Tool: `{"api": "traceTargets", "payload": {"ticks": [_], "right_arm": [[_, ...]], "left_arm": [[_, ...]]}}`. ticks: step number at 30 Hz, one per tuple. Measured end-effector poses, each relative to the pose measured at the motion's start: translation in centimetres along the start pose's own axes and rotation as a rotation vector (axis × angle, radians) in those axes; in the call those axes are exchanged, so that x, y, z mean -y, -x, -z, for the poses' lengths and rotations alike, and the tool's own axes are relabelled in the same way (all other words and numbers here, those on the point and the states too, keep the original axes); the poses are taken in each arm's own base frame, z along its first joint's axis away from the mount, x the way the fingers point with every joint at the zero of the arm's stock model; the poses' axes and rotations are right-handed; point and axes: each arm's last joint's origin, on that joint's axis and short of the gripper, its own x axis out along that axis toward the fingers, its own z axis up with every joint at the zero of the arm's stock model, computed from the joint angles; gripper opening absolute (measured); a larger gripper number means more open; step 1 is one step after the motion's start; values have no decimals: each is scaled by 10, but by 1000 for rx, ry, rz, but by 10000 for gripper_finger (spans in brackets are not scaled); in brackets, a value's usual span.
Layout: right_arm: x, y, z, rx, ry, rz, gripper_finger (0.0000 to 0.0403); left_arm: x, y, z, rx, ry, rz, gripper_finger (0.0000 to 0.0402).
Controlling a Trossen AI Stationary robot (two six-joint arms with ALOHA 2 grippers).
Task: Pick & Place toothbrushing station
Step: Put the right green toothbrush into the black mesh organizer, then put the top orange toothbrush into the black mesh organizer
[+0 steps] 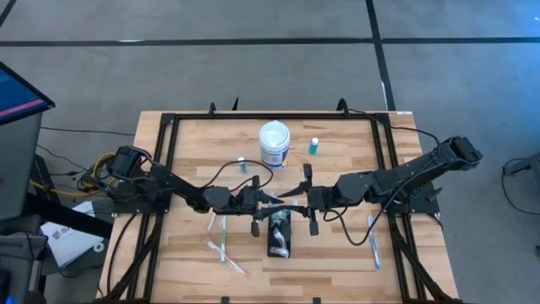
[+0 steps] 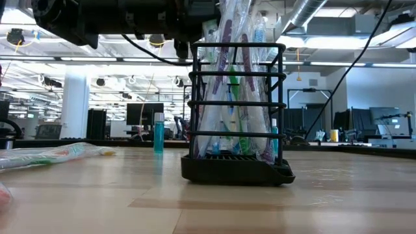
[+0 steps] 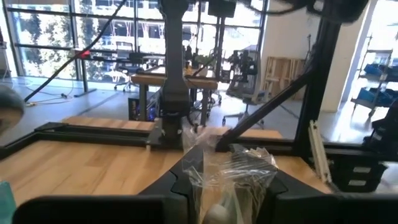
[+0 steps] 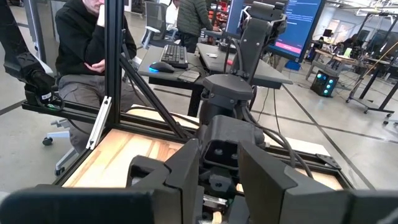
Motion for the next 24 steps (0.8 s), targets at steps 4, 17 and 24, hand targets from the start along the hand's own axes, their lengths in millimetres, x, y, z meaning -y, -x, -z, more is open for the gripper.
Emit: {"api": "traceTargets", "payload": {"ticks": [4,17,24], "right_arm": [[0,0,0,0,0,0,102],[0,0,0,0,0,0,102],[0,0,0,0,0,0,102]], "left_arm": [[-2,-3,-1,-4,-9,22,84],[-4,-2,-17,29,11,51,161],[-5,7,-35,-26,-25,40,167]]}}
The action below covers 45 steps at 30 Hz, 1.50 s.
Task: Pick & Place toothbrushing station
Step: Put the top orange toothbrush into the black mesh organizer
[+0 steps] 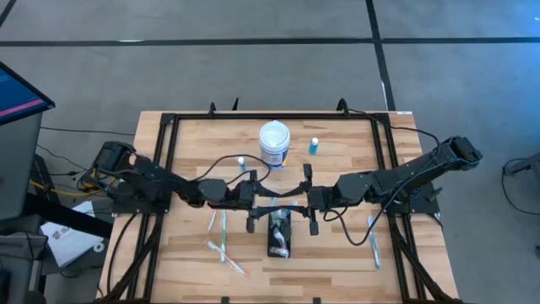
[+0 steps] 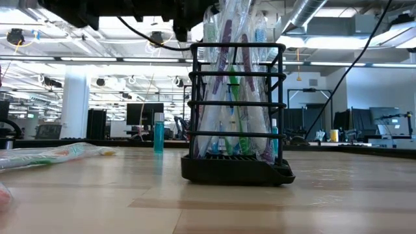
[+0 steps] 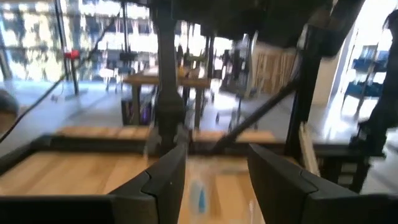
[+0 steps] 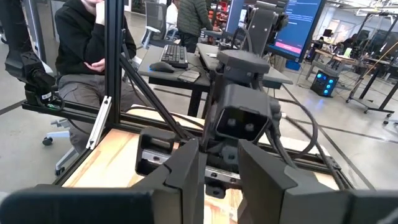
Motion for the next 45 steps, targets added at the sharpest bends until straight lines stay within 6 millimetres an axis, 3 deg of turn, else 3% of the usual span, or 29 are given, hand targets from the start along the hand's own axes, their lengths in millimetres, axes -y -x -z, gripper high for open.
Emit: {"api": "traceTargets", "payload": {"ticks": [10,16,25,34,45], "right_arm": [[0,0,0,0,0,0,102],[0,0,0,0,0,0,102],[0,0,0,0,0,0,102],[0,0,0,0,0,0,102],[0,0,0,0,-1,0,102]], "left_arm": [[-3,31,-18,-256,96,-25,149],[-3,51,-17,-416,192,-75,134],[2,78,-23,-523,250,-147,111],[-5,101,-4,-782,366,-321,108],[-21,121,16,-946,488,-582,121]]}}
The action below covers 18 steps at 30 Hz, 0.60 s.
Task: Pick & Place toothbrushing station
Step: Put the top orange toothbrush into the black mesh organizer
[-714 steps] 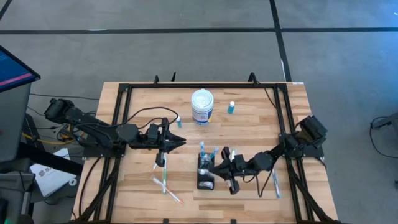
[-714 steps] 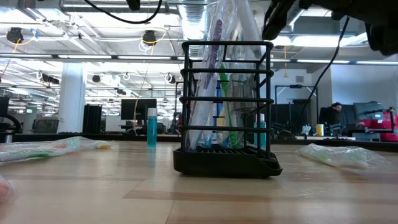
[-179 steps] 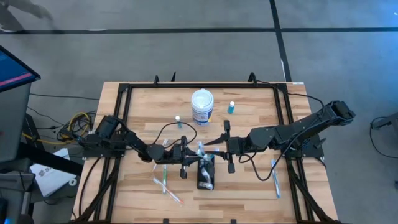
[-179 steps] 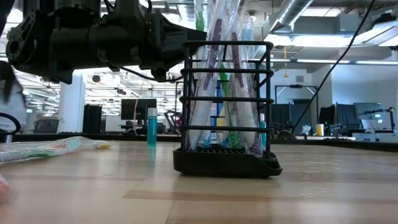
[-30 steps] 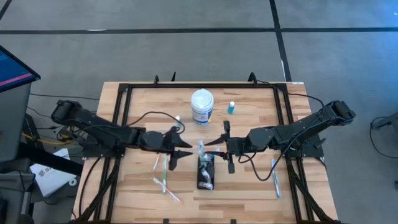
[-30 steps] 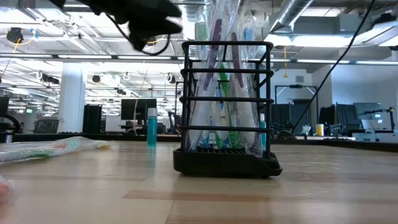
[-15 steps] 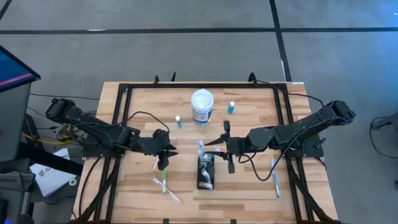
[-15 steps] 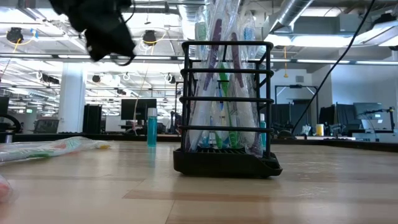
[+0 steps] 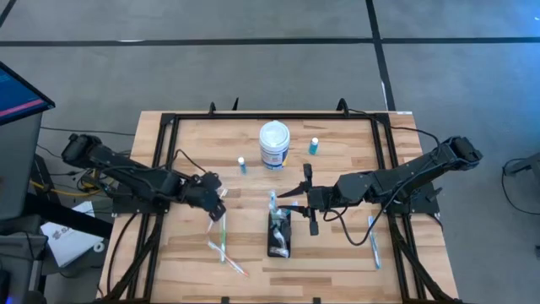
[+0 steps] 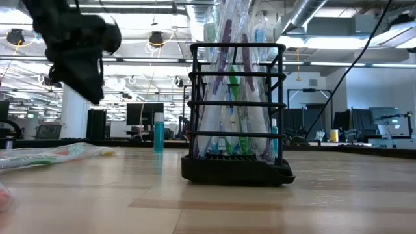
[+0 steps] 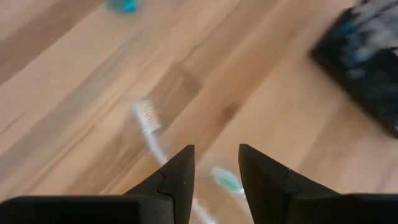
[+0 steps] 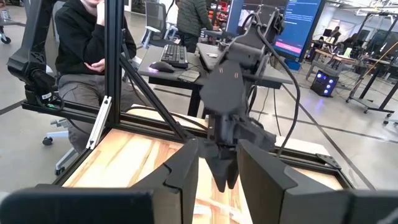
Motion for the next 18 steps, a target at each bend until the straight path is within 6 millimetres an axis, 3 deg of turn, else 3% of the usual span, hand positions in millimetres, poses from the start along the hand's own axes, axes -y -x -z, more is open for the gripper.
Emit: {"api": "traceTargets", "payload": {"ticks": [7,18], "right_arm": [[0,0,0,0,0,0,102],[0,0,0,0,0,0,102]], "left_arm": [[-23,-19,13,-51,77,-93,142],[-34,-35,23,-49,115,-101,157]]}}
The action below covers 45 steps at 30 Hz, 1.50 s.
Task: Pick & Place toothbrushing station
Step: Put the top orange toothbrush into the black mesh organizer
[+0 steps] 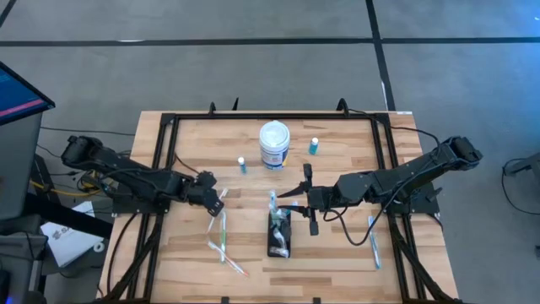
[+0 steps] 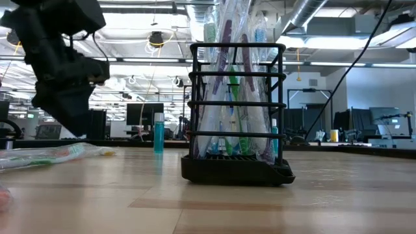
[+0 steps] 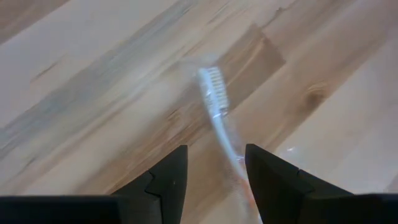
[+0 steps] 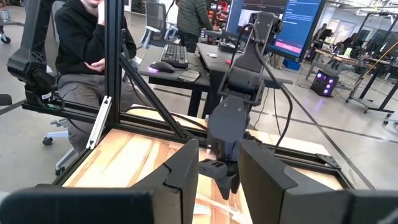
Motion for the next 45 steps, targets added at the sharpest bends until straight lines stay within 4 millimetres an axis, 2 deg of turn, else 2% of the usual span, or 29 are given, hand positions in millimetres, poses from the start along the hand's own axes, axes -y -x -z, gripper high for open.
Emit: {"api": "traceTargets", "payload": {"ticks": [6,23,27,35,45], "right_arm": [[0,0,0,0,0,0,102],[0,0,0,0,0,0,102],[0,0,0,0,0,0,102],[0,0,0,-1,0,0,102],[0,0,0,-1,0,0,102]], "left_arm": [[1,-10,4,15,41,72,155],[4,-36,12,-32,9,-33,150],[4,-35,12,-24,20,-26,118],[3,-35,12,-13,22,-27,12],[4,-33,10,11,21,-19,7]]}}
